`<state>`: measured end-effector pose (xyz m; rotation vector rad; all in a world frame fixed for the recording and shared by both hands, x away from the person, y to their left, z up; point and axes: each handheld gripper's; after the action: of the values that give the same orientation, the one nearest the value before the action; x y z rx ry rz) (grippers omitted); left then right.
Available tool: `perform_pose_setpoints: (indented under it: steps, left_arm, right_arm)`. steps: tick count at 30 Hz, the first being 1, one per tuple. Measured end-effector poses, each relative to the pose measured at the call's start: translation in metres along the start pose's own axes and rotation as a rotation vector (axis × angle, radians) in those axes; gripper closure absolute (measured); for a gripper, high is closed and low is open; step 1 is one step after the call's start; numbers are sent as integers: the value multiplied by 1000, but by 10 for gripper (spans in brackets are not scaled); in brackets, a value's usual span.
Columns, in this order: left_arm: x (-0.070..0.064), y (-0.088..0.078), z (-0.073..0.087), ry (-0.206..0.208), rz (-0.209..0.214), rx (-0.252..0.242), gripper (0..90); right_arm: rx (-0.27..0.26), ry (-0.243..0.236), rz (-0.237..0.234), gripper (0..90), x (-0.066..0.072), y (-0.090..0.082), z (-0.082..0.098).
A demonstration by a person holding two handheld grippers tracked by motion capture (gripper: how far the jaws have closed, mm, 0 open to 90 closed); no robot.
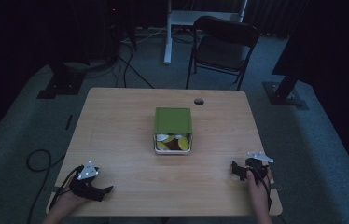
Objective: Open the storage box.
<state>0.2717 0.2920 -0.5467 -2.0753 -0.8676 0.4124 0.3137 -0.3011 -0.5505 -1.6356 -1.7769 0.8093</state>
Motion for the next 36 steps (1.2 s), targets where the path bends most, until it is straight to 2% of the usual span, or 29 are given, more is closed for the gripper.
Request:
perform_pose_setpoints:
  steps: [19, 23, 29, 36]
  left_arm:
    - [0, -1, 0, 6, 2, -9, 18]
    - [-1, -1, -1, 21, -18, -13, 20]
    - [-12, 0, -8, 81, -53, -14, 43]
    - [-24, 5, -20, 140, -47, -17, 43]
  right_arm:
    - [2, -5, -4, 111, -1, 0, -2]
    - [2, -10, -6, 111, -1, 0, -1]
    - [0, -9, -8, 111, -1, 0, 0]
    - [-1, -13, -9, 111, -1, 0, 0]
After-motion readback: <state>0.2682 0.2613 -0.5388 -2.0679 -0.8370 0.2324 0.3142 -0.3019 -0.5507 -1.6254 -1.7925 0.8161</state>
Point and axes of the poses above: each handheld gripper's, and its own axes: y roughly forward along the jaws, z roughly out of its underside, x roughly to its left, and after that the axes turned 6 degrees about x, right-handed
